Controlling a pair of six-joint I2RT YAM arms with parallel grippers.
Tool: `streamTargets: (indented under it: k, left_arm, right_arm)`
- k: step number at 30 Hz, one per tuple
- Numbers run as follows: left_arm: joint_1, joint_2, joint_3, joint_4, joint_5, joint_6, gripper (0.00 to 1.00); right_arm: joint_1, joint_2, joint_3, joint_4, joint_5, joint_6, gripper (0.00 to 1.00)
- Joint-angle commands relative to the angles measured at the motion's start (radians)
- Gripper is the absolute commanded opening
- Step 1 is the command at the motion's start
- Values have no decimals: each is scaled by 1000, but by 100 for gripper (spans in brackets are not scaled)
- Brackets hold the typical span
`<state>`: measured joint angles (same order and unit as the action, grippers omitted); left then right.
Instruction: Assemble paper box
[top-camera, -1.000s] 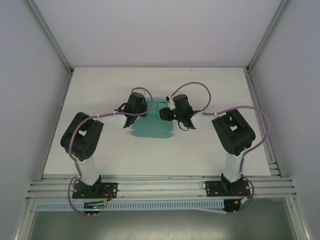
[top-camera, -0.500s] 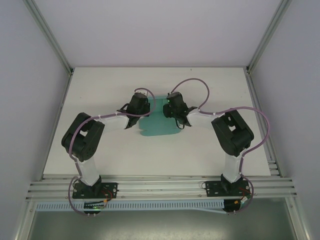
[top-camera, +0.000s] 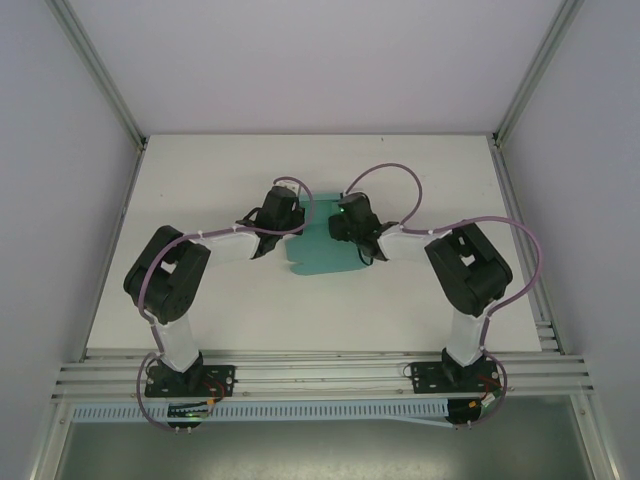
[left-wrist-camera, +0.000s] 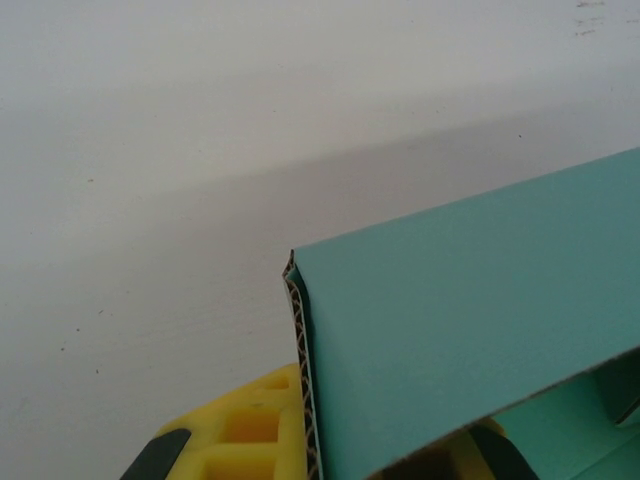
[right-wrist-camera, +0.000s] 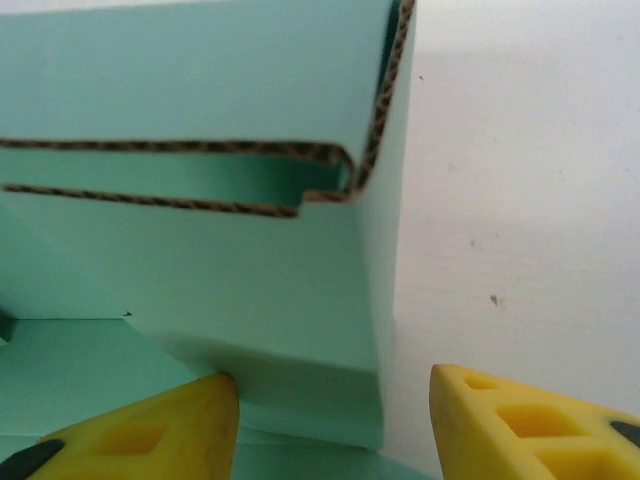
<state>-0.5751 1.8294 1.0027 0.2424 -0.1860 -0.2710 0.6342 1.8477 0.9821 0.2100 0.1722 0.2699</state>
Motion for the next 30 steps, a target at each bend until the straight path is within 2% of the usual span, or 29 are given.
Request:
streamTargets:
  k: [1, 5, 6, 9, 11, 14, 18, 23, 26, 30]
  left_arm:
    - [-12, -23, -19, -55, 101, 23, 0]
    - [-12, -22, -18, -64, 90, 27, 0]
    - [-12, -23, -21, -62, 91, 29, 0]
    - [-12, -26, -26, -47, 121, 39, 0]
    - [-13, -25, -24, -47, 128, 42, 0]
    - [-15, -28, -26, -54, 113, 41, 0]
    - [-18, -39, -28, -60, 103, 40, 0]
    - [-21, -38, -25, -66, 106, 38, 0]
    - [-22, -34, -20, -71, 108, 32, 0]
    - [-23, -35, -25, -71, 107, 29, 0]
  right_arm:
    - [-62, 12, -49, 41, -45, -55, 52]
    - [-67, -8, -71, 54, -39, -50, 34]
    - [-67, -8, -71, 50, -41, -59, 34]
    - [-96, 10, -50, 26, -42, -74, 44]
    - [-96, 28, -35, 14, -28, -60, 41]
    - [-90, 52, 15, -69, 65, -20, 34]
    - [-60, 61, 72, -198, 251, 47, 24]
    - [-48, 64, 125, -367, 416, 123, 22]
    - [-46, 45, 95, -313, 374, 88, 21]
    - [-47, -4, 5, -105, 201, -3, 21]
